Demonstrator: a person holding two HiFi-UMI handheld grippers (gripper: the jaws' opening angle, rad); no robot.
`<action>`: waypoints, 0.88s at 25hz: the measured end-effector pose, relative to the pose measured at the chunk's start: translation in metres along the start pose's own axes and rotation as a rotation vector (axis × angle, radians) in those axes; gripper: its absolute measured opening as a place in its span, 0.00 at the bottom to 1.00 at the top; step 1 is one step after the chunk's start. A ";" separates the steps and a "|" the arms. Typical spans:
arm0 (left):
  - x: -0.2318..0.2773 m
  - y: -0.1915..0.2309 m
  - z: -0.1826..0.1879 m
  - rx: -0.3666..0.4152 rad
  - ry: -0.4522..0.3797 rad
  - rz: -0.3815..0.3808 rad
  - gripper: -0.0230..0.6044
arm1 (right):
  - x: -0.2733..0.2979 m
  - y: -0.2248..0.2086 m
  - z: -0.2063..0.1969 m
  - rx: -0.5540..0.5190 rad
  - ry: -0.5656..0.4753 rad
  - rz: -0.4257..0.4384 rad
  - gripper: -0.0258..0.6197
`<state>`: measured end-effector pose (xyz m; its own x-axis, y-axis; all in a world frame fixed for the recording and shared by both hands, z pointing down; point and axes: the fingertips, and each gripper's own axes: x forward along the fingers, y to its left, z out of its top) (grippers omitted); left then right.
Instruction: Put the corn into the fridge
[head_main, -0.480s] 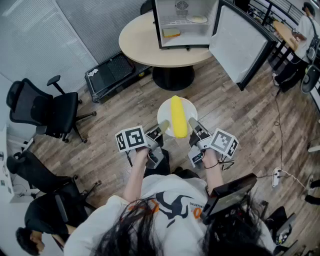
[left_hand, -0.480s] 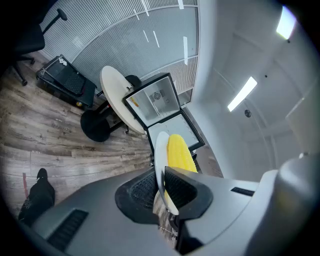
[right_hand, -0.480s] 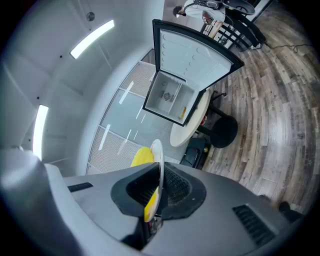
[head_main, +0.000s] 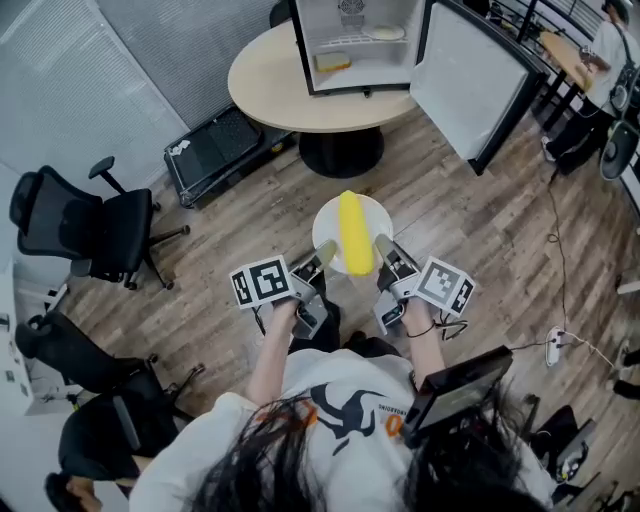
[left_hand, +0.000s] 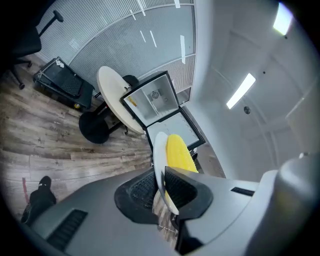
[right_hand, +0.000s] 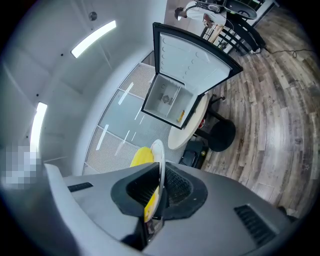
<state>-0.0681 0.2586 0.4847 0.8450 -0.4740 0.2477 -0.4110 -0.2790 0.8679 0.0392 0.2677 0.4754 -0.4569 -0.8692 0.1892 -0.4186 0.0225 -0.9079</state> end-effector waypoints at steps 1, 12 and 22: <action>0.002 -0.001 0.002 0.013 0.001 0.004 0.10 | 0.002 -0.001 0.002 -0.017 -0.001 -0.005 0.08; 0.021 0.029 0.048 -0.031 0.009 0.013 0.10 | 0.059 -0.004 0.019 -0.038 0.025 -0.020 0.08; 0.061 0.057 0.161 -0.008 0.029 -0.003 0.10 | 0.166 0.011 0.068 -0.041 -0.006 -0.038 0.08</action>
<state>-0.0949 0.0794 0.4805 0.8556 -0.4490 0.2576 -0.4060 -0.2735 0.8720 0.0122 0.0904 0.4711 -0.4352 -0.8729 0.2206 -0.4672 0.0095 -0.8841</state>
